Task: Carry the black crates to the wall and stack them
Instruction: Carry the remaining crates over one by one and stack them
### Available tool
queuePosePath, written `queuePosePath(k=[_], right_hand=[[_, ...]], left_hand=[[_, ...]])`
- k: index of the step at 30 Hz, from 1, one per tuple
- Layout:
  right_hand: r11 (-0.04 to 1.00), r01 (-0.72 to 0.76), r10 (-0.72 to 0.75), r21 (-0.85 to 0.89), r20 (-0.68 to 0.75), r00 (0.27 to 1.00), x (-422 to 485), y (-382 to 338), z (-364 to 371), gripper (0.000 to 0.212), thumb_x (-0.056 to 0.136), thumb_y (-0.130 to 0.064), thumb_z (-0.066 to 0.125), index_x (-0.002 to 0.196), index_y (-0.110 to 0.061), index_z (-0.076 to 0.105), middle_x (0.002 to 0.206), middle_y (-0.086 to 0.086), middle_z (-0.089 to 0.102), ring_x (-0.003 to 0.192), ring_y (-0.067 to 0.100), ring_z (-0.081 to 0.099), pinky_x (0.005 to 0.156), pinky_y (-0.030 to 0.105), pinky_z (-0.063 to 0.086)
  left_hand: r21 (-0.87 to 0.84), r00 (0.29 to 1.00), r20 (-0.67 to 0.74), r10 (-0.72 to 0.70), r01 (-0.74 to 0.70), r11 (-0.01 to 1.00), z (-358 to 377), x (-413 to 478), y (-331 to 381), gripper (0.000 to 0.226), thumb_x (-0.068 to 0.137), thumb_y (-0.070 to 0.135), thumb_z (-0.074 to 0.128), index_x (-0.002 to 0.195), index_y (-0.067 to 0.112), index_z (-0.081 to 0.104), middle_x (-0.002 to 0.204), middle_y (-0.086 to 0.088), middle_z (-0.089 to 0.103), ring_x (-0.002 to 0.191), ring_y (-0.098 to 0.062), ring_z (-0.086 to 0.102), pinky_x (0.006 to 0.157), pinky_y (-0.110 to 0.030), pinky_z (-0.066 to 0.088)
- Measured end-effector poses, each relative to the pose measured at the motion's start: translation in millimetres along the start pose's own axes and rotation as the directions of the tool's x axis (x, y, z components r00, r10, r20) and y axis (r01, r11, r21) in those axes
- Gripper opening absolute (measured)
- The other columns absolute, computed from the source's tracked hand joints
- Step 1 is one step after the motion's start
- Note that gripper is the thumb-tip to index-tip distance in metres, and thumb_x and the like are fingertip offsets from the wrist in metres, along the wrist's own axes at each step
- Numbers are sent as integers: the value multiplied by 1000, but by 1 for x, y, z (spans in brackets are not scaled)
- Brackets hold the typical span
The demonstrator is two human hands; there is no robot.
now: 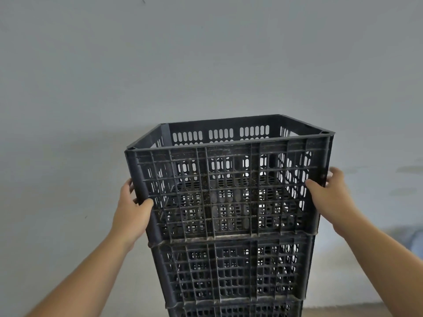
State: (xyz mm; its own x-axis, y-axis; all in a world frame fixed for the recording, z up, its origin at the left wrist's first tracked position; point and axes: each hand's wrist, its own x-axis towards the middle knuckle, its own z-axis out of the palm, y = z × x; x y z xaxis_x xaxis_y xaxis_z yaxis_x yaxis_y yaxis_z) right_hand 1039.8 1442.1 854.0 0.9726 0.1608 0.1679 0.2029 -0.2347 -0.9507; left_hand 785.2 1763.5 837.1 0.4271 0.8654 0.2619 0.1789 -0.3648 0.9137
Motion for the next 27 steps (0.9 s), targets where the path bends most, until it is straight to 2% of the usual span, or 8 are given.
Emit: queuePosePath(k=[3, 8, 12, 16, 18, 19, 23, 27], right_hand=[[995, 81, -87, -58, -102, 991, -6, -20, -7, 72, 96, -31, 57, 157, -24, 19, 156, 1, 31, 135, 29, 43, 108, 53, 40], [928, 320, -358, -193, -217, 908, -18, -62, -18, 61, 97, -24, 52, 153, -18, 26, 159, -3, 20, 143, 25, 31, 107, 44, 36], [814, 502, -542, -291, -73, 837, -21, -106, -14, 53, 99, -30, 52, 148, -23, 34, 155, -1, 31, 138, 26, 39, 110, 45, 36], [661, 615, -576, -429, 235, 783, -18, -146, 4, 57, 100, -43, 49, 151, -23, 32, 155, 1, 39, 141, 23, 39, 110, 42, 35], [609, 640, -537, -469, 350, 767, -17, -162, 16, 59, 102, -47, 44, 153, -22, 30, 156, 4, 40, 141, 24, 39, 112, 43, 34], [596, 642, -511, -483, 389, 767, -14, -167, 23, 59, 103, -49, 41, 154, -21, 29, 156, 4, 40, 141, 24, 40, 112, 44, 34], [560, 637, -376, -529, 523, 765, -6, -187, 49, 60, 105, -51, 27, 156, -19, 28, 158, 7, 39, 141, 28, 40, 113, 47, 36], [446, 662, -238, -602, 633, 737, -3, -197, 65, 50, 112, -24, 25, 160, -14, 19, 166, 11, 21, 147, 33, 33, 116, 42, 30]], left_hand=[[8, 984, -160, 75, -75, 997, -5, 5, 21, 72, 98, 17, 57, 160, 30, 21, 162, 5, 32, 138, -20, 46, 104, -40, 41], [285, 871, -302, 387, -305, 909, -9, -1, 59, 68, 95, 22, 63, 156, 15, 33, 163, -8, 29, 150, -25, 27, 121, -47, 25], [465, 750, -218, 624, -482, 742, -6, 1, 97, 46, 96, 30, 65, 139, 17, 57, 151, -4, 49, 143, -24, 40, 115, -49, 31], [557, 681, -44, 731, -591, 584, 8, 8, 139, 26, 97, 40, 61, 97, 18, 75, 113, 3, 71, 110, -21, 61, 97, -45, 46], [545, 693, 62, 719, -626, 557, 20, 11, 156, 30, 101, 38, 54, 90, 17, 72, 97, 4, 70, 93, -17, 62, 89, -43, 51], [530, 713, 115, 691, -633, 564, 27, 12, 163, 29, 104, 35, 50, 98, 16, 71, 98, 4, 69, 92, -15, 62, 88, -42, 53], [564, 795, 316, 517, -596, 572, 56, 22, 181, 44, 108, 39, 33, 143, 18, 52, 139, 0, 61, 122, -18, 58, 102, -42, 47], [620, 841, 488, 234, -523, 585, 77, 36, 190, 65, 105, 56, 18, 149, 18, 47, 151, -5, 52, 135, -27, 51, 112, -49, 38]])
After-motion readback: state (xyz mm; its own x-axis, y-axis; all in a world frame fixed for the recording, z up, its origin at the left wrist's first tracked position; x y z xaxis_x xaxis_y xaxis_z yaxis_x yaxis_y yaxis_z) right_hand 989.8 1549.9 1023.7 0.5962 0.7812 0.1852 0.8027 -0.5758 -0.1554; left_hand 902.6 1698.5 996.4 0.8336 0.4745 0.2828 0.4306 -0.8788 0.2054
